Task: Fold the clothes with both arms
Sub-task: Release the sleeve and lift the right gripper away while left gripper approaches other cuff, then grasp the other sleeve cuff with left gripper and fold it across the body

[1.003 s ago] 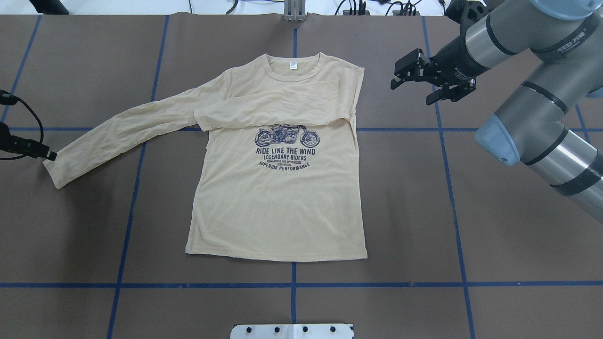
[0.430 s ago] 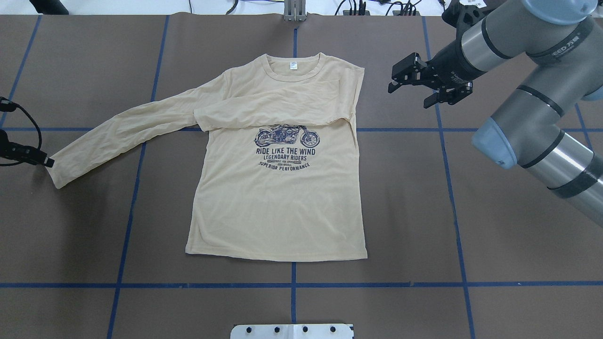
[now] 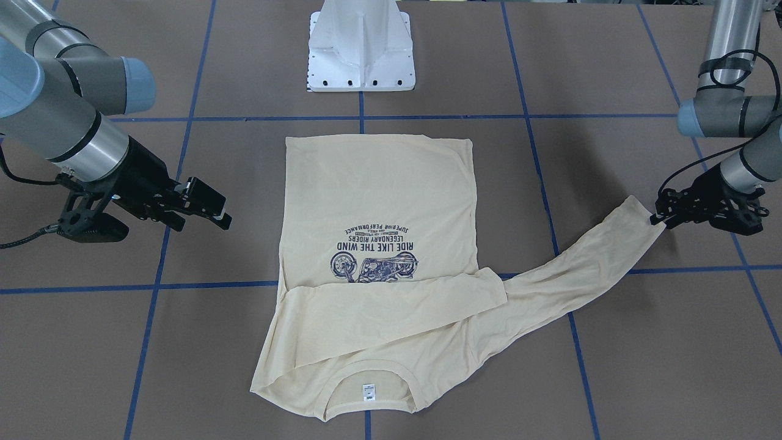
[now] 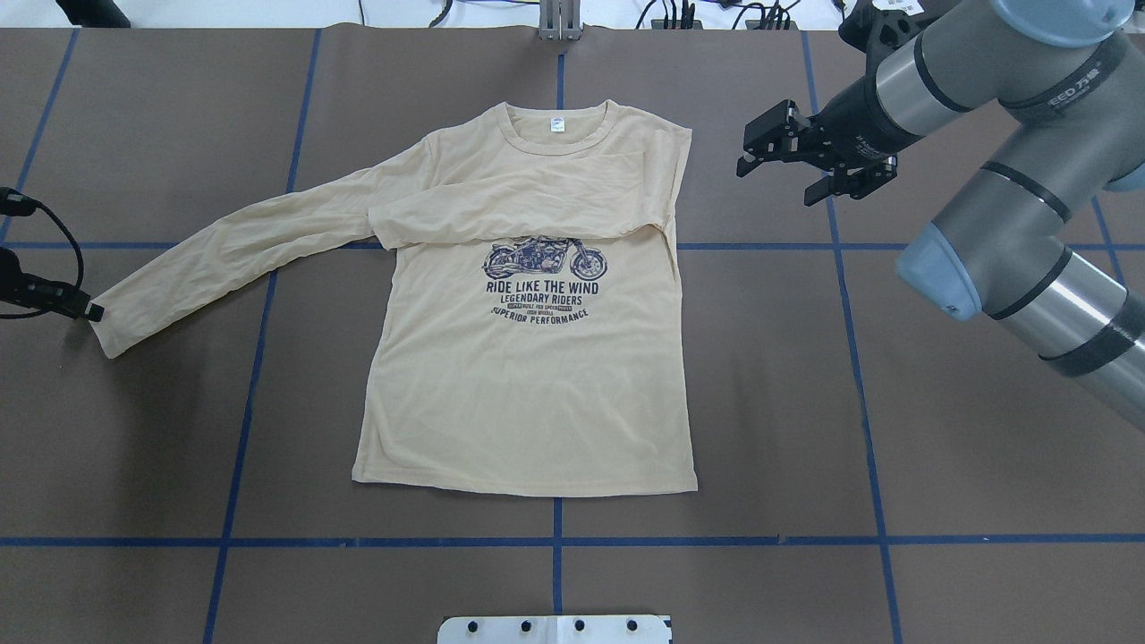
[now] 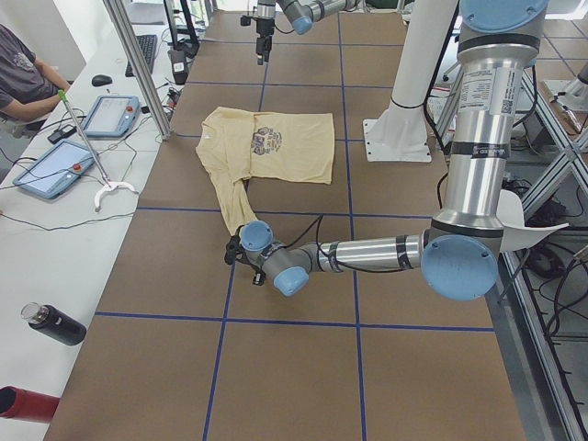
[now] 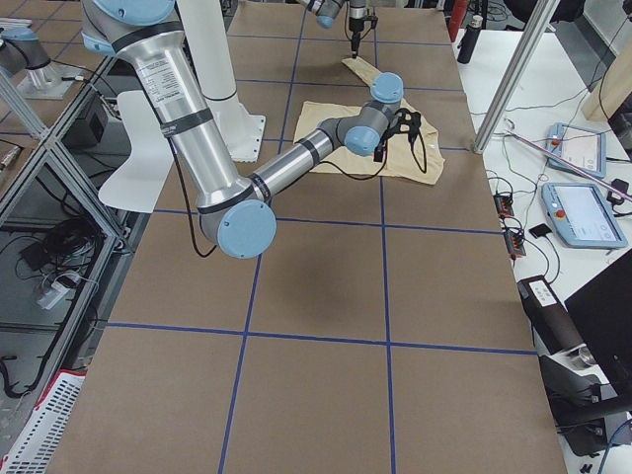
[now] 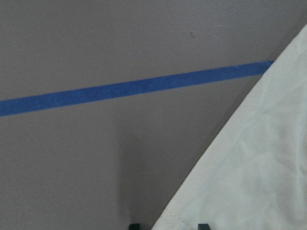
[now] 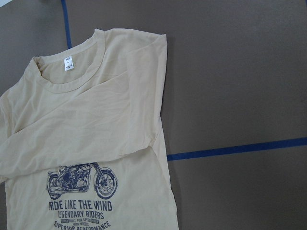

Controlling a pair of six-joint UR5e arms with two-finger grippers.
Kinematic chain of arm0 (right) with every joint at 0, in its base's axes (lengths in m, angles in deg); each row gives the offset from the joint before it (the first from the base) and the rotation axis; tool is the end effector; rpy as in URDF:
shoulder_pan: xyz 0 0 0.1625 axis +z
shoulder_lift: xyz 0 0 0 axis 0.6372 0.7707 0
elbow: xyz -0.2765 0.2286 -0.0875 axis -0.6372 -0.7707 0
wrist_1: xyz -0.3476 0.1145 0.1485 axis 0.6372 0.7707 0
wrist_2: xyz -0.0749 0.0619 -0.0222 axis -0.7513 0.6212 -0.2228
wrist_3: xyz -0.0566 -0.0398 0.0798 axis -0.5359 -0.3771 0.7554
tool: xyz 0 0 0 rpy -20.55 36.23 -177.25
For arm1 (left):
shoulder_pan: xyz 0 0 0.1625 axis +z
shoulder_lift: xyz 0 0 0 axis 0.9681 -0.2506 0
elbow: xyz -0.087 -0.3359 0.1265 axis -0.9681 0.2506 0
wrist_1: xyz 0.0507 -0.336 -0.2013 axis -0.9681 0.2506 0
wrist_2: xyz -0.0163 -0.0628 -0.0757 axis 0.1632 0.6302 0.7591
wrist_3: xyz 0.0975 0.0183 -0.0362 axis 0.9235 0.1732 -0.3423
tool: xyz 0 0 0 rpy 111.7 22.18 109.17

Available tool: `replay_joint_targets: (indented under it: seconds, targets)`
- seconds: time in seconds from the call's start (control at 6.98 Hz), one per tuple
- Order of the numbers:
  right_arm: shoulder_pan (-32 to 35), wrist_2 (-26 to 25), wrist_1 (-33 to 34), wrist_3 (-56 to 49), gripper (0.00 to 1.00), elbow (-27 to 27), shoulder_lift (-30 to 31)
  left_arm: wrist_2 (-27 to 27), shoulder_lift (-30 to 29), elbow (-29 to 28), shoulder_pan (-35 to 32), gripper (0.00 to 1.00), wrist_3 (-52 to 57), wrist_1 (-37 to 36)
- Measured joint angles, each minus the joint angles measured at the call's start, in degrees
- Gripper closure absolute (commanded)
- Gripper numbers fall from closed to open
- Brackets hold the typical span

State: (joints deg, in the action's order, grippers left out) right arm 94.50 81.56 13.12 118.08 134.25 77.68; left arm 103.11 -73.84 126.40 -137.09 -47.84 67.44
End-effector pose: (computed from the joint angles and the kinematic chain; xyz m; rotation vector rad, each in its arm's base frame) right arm -0.2906 -0.5217 0.2520 0.0053 -1.1512 0.2181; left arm 0.1921 -0.4788 0.6087 0.1397 0.9716 0.1487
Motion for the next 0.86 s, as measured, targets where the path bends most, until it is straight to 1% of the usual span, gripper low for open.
replay_joint_targets:
  seconds: [0.29, 0.43, 0.57, 0.72, 0.86]
  targets:
    - [0.0, 0.0, 0.0, 0.0, 0.00, 0.0, 0.1, 1.1, 0.0, 0.5, 0.1, 1.00, -0.2, 0.0]
    - [0.0, 0.0, 0.0, 0.0, 0.00, -0.1, 0.1, 2.7, 0.1, 1.5, 0.0, 1.00, -0.2, 0.0]
    - [0.0, 0.0, 0.0, 0.0, 0.00, -0.1, 0.4, 5.6, 0.3, 4.2, -0.1, 1.00, -1.1, -0.1]
    - [0.4, 0.3, -0.1, -0.2, 0.00, -0.1, 0.9, 8.9, 0.2, 8.4, -0.1, 1.00, -4.7, -0.3]
    - [1.5, 0.9, -0.1, -1.3, 0.00, -0.1, 2.0, 11.0, -1.2, 13.2, -0.1, 1.00, -12.1, -0.4]
